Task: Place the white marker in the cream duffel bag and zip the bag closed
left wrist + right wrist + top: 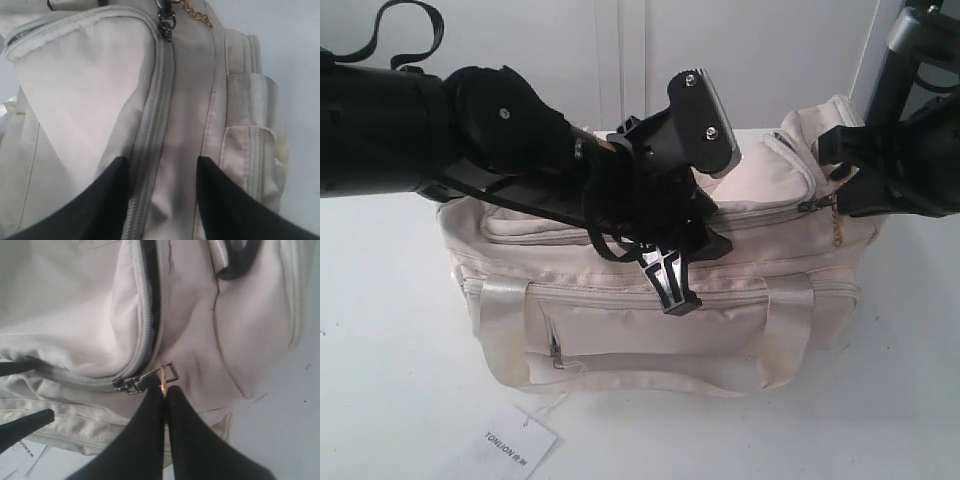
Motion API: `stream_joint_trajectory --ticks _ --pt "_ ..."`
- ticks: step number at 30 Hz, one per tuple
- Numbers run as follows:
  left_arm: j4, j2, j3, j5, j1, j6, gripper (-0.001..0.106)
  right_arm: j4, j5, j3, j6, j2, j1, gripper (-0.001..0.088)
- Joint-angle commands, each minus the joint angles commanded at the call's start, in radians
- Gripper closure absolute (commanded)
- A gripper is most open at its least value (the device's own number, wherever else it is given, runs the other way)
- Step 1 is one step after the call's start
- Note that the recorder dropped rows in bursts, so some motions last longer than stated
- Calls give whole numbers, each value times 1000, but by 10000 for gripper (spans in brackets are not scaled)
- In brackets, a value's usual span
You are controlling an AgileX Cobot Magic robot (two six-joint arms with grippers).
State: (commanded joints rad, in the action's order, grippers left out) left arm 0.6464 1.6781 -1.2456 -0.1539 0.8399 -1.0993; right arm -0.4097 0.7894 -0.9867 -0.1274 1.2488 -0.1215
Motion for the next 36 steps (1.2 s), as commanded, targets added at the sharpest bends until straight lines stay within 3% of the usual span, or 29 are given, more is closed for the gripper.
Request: stream_joint_trajectory --ticks 3,6,13,36 --pt "-2 10 0 5 0 0 573 0 0 0 0 0 0 868" --pt "-4 11 0 5 0 0 653 0 -2 0 0 0 0 868" --pt "-4 11 0 5 0 0 1047 0 -13 0 0 0 0 868" --pt "-62 11 0 3 0 0 1053 20 -233 0 -4 0 0 868"
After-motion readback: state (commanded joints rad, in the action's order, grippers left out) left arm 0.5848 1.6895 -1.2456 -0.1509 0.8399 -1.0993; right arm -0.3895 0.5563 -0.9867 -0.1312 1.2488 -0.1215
